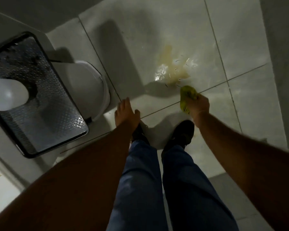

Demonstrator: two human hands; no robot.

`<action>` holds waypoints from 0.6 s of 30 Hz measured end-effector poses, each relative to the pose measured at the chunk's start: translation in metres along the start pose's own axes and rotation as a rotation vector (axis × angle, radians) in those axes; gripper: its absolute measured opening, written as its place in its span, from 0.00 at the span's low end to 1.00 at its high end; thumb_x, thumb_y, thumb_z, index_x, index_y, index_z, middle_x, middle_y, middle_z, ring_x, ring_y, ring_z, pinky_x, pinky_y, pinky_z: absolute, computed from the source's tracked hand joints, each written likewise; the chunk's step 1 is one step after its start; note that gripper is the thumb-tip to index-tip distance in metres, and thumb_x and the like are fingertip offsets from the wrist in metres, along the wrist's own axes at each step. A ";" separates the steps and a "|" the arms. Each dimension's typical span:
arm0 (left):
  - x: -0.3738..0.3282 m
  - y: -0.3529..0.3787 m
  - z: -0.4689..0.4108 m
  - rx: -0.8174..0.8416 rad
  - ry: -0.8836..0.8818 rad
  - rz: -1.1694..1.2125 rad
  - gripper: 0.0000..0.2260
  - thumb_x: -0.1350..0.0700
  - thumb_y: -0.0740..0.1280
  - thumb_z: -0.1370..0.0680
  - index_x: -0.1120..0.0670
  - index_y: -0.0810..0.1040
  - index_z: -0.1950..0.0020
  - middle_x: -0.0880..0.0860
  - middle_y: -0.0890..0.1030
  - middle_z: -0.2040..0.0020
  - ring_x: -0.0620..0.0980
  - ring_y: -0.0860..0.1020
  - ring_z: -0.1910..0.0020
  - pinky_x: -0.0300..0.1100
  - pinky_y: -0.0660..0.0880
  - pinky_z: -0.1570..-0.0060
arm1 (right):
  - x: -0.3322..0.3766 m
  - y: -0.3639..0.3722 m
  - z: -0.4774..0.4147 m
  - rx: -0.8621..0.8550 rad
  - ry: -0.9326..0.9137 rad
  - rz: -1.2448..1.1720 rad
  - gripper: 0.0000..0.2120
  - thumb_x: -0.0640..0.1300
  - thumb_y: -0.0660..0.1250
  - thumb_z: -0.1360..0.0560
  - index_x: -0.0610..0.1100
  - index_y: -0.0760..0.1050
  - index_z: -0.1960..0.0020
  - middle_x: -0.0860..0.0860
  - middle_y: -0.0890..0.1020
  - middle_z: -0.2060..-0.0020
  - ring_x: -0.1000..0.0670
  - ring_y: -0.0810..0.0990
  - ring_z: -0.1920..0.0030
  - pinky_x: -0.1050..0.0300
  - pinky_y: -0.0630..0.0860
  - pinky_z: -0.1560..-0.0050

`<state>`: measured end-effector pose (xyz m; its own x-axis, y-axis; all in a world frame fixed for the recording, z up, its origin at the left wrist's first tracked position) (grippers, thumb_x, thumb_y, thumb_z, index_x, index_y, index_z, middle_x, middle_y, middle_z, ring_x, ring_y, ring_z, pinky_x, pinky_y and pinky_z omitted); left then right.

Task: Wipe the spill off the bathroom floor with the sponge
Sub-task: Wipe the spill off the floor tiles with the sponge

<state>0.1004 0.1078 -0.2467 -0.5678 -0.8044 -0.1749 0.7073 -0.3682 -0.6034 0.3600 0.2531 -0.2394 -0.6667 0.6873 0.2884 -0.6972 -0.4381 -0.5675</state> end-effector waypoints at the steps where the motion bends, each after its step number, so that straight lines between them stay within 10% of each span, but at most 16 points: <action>1: 0.003 0.008 -0.014 -0.003 0.021 -0.046 0.36 0.47 0.62 0.18 0.51 0.49 0.14 0.53 0.52 0.14 0.56 0.52 0.15 0.57 0.53 0.18 | 0.004 0.006 -0.018 -0.028 -0.060 0.049 0.17 0.59 0.67 0.29 0.47 0.74 0.67 0.50 0.79 0.65 0.47 0.76 0.62 0.57 0.73 0.55; 10: 0.027 0.050 -0.126 0.047 0.142 -0.298 0.40 0.59 0.61 0.20 0.52 0.39 0.14 0.53 0.40 0.14 0.57 0.41 0.15 0.56 0.43 0.18 | 0.034 0.072 -0.142 -0.219 -0.448 0.191 0.22 0.50 0.55 0.20 0.44 0.73 0.29 0.42 0.78 0.33 0.41 0.76 0.33 0.50 0.70 0.30; 18: 0.038 0.050 -0.144 0.104 0.162 -0.364 0.41 0.61 0.61 0.20 0.53 0.39 0.14 0.54 0.38 0.14 0.56 0.42 0.15 0.55 0.46 0.17 | 0.017 0.178 -0.064 0.058 -1.069 0.608 0.21 0.32 0.65 0.27 0.42 0.77 0.36 0.37 0.78 0.36 0.34 0.76 0.35 0.40 0.73 0.34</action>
<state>0.0533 0.1259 -0.3954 -0.8421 -0.5319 -0.0895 0.4818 -0.6672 -0.5680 0.2415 0.2236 -0.3848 -0.7490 -0.4449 0.4911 -0.1909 -0.5648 -0.8028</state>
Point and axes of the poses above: each hand's wrist, its own z-axis away from the middle knuckle, its own y-axis out of the palm, x = y × z, the point moved 4 cm from there along -z, towards the middle knuckle
